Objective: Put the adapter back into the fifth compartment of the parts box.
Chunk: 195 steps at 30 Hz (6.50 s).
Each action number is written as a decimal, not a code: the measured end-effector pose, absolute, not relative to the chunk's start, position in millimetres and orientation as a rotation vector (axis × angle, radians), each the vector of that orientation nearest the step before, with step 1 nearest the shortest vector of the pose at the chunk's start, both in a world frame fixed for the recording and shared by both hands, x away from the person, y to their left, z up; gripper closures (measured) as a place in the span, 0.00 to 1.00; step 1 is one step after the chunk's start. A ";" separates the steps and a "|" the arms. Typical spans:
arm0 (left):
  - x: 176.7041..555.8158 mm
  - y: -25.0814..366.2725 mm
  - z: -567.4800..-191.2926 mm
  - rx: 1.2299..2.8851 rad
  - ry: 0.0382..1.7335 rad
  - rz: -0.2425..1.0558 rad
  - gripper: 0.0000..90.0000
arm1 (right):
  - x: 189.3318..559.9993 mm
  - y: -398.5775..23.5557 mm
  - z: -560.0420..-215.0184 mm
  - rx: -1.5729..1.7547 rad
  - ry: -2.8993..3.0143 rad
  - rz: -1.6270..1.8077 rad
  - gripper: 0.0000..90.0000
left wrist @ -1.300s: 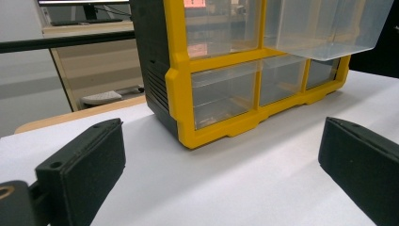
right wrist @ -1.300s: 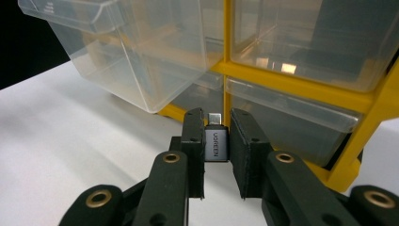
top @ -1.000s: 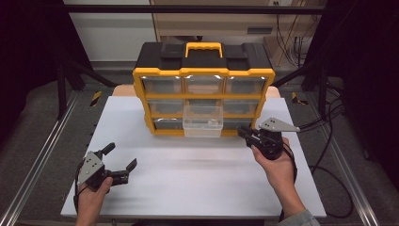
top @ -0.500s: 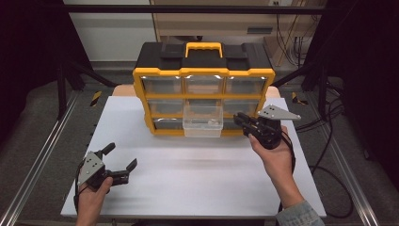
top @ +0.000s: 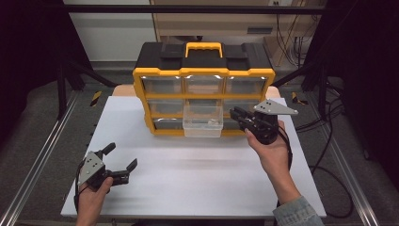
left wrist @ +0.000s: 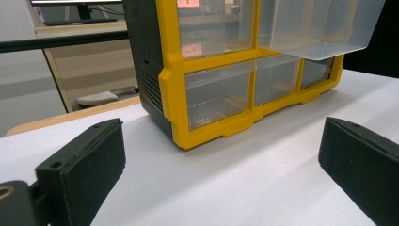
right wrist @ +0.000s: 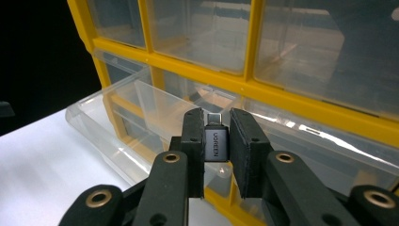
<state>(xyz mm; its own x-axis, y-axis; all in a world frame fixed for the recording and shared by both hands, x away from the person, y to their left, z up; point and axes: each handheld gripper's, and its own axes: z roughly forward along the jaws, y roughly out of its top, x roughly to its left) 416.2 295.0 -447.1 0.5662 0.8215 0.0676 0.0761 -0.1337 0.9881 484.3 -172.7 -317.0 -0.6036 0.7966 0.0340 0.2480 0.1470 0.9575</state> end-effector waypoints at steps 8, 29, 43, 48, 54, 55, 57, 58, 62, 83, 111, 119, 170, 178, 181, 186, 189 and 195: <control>416.6 295.1 -447.3 1.593 0.778 0.770 0.01 | 487.4 -165.8 -312.1 0.983 1.952 1.484 0.85; 416.7 295.0 -447.5 1.595 0.776 0.769 0.01 | 490.9 -150.2 -301.4 0.952 1.961 1.529 0.85; 416.9 295.1 -447.5 1.594 0.776 0.768 0.01 | 491.3 -141.4 -296.6 0.934 1.961 1.537 0.85; 416.9 295.1 -447.5 1.595 0.775 0.768 0.01 | 492.1 -138.5 -297.0 0.928 1.969 1.537 0.85; 416.9 295.0 -447.4 1.595 0.775 0.768 0.01 | 492.6 -134.8 -296.4 0.921 1.978 1.540 0.85; 416.9 295.0 -447.4 1.595 0.775 0.768 0.01 | 492.9 -134.2 -296.4 0.919 1.981 1.540 0.85; 417.0 295.0 -447.5 1.595 0.775 0.767 0.01 | 493.2 -132.9 -296.5 0.916 1.988 1.537 0.85; 417.1 295.0 -447.6 1.595 0.775 0.767 0.01 | 493.6 -132.3 -296.7 0.913 1.988 1.537 0.85; 417.0 295.1 -447.4 1.595 0.774 0.768 0.01 | 494.4 -129.0 -298.0 0.911 1.999 1.536 0.85; 417.2 295.0 -447.5 1.596 0.773 0.767 0.01 | 499.5 -119.3 -302.2 0.909 2.036 1.510 0.85; 417.3 294.8 -447.5 1.597 0.773 0.766 0.01 | 502.4 -108.7 -305.8 0.918 2.054 1.496 0.77; 417.3 294.9 -447.5 1.597 0.772 0.766 0.01 | 500.4 -108.7 -304.4 0.915 2.039 1.507 0.73; 417.2 294.8 -447.4 1.598 0.771 0.768 0.01 | 491.2 -109.5 -299.1 0.921 1.803 1.581 0.06; 417.3 294.7 -447.4 1.599 0.772 0.768 0.01 | 489.5 -112.9 -298.9 0.910 1.791 1.602 0.05; 417.2 294.7 -447.4 1.598 0.771 0.769 0.01 | 488.7 -114.3 -298.2 0.907 1.785 1.607 0.05; 417.3 294.7 -447.4 1.599 0.772 0.769 0.01 | 487.9 -116.9 -297.1 0.905 1.776 1.614 0.04; 417.2 294.7 -447.4 1.599 0.771 0.769 0.01 | 487.6 -118.2 -296.8 0.901 1.771 1.616 0.04; 417.3 294.7 -447.5 1.599 0.772 0.769 0.01 | 486.4 -120.8 -295.8 0.892 1.768 1.622 0.04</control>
<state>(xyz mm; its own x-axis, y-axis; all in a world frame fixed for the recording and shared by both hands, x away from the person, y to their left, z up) 417.3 294.7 -447.5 0.5701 0.8184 0.0725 0.0756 -0.1401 0.9873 486.4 -120.8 -295.8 -0.6128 0.7898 0.0261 0.0939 0.0400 0.9948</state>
